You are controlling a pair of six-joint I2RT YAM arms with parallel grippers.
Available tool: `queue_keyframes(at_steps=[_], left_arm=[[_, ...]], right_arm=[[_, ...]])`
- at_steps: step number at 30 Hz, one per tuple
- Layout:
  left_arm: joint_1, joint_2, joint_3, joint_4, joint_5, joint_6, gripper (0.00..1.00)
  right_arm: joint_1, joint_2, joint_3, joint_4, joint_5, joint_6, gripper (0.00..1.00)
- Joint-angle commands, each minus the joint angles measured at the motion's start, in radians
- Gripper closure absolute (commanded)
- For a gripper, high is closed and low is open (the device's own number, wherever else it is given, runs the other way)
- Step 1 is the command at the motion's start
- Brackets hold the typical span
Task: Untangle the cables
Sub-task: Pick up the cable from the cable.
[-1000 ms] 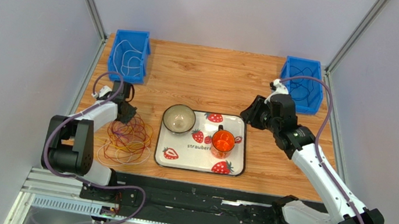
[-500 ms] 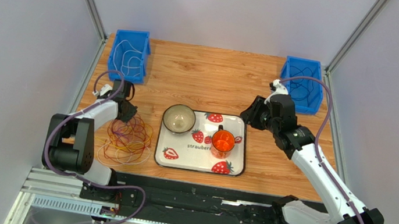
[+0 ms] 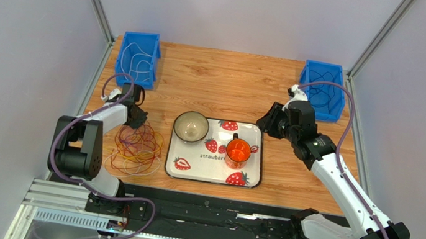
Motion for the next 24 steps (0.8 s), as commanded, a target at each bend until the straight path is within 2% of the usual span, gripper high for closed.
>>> queue_keyframes(at_steps=[1, 3, 7, 13, 24], left_arm=[[0.005, -0.009, 0.022, 0.014, 0.004, 0.008, 0.82], [0.005, -0.012, 0.023, 0.015, 0.009, 0.014, 0.9], [0.005, -0.048, 0.025, 0.006, 0.016, 0.024, 0.99], [0.005, -0.18, 0.038, -0.061, 0.029, 0.032, 1.0], [0.005, -0.464, 0.156, -0.248, 0.088, 0.069, 1.0]], right_arm=[[0.006, 0.004, -0.004, 0.034, 0.007, -0.014, 0.63], [0.006, 0.003, -0.001, 0.034, 0.005, -0.014, 0.63], [0.006, -0.004, 0.007, 0.026, 0.007, -0.014, 0.63], [0.006, -0.025, 0.018, 0.009, 0.009, -0.011, 0.63], [0.051, -0.056, 0.053, 0.0, 0.002, 0.003, 0.63]])
